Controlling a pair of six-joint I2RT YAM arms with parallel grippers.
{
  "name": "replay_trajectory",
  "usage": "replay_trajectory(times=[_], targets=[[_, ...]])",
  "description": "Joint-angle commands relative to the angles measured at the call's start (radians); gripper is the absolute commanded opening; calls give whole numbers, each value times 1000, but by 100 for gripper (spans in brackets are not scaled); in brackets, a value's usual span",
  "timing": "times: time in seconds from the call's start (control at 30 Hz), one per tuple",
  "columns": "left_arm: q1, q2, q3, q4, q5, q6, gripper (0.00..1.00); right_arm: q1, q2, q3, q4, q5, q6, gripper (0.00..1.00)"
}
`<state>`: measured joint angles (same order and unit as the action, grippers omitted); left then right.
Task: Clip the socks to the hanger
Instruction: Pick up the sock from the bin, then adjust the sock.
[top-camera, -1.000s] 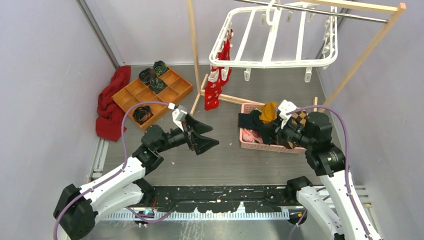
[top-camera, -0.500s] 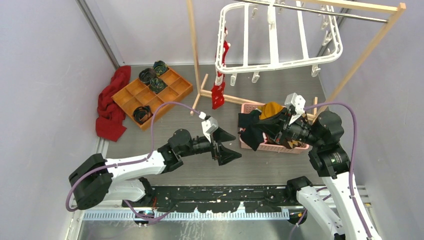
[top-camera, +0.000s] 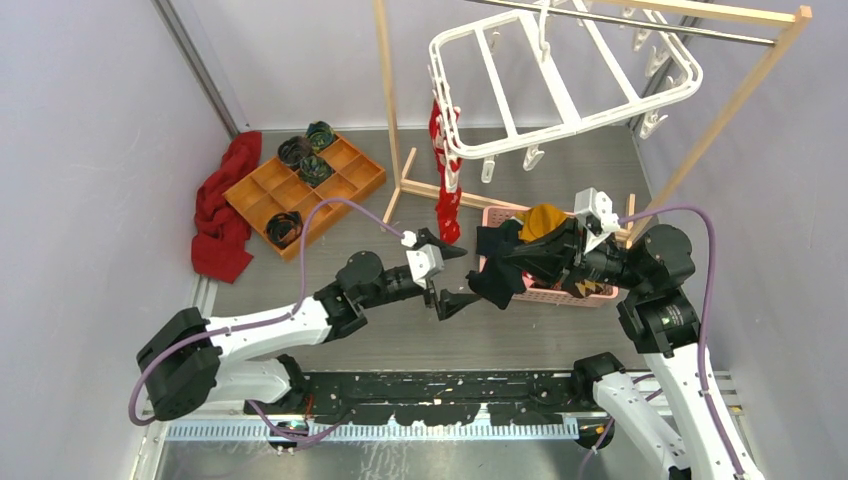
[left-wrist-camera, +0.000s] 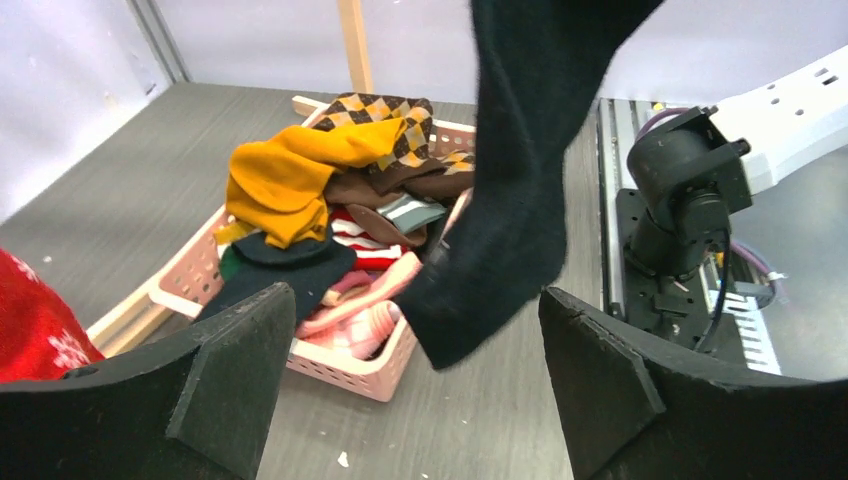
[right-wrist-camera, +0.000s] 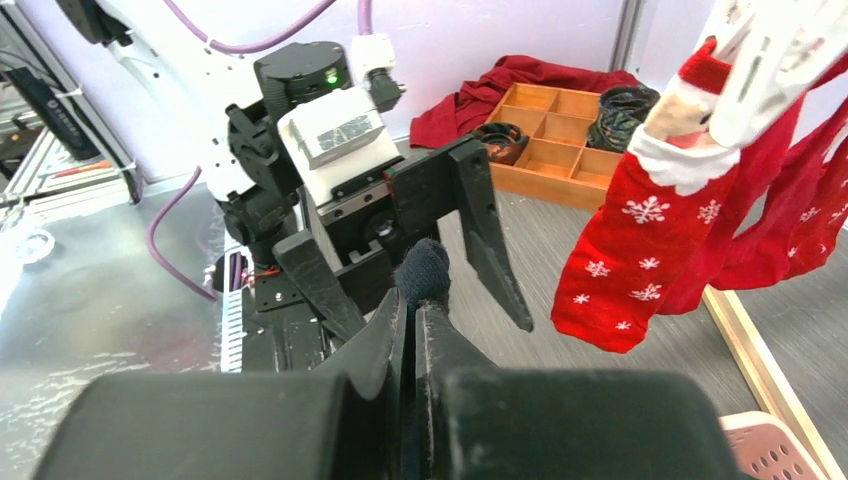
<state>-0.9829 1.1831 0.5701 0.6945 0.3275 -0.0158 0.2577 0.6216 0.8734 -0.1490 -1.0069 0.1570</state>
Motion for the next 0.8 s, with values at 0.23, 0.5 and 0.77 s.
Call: replay_trajectory(times=[0.23,0.5,0.77], targets=[[20,151,159,73,246,-18,72,19,15,7,70,-50,23,2],[27,157,102,244,299,-274,0,19,10,20,-75,179,-43,3],[27,-31,6,127,105,-624,0,18,30,14,-187,375,-118,49]])
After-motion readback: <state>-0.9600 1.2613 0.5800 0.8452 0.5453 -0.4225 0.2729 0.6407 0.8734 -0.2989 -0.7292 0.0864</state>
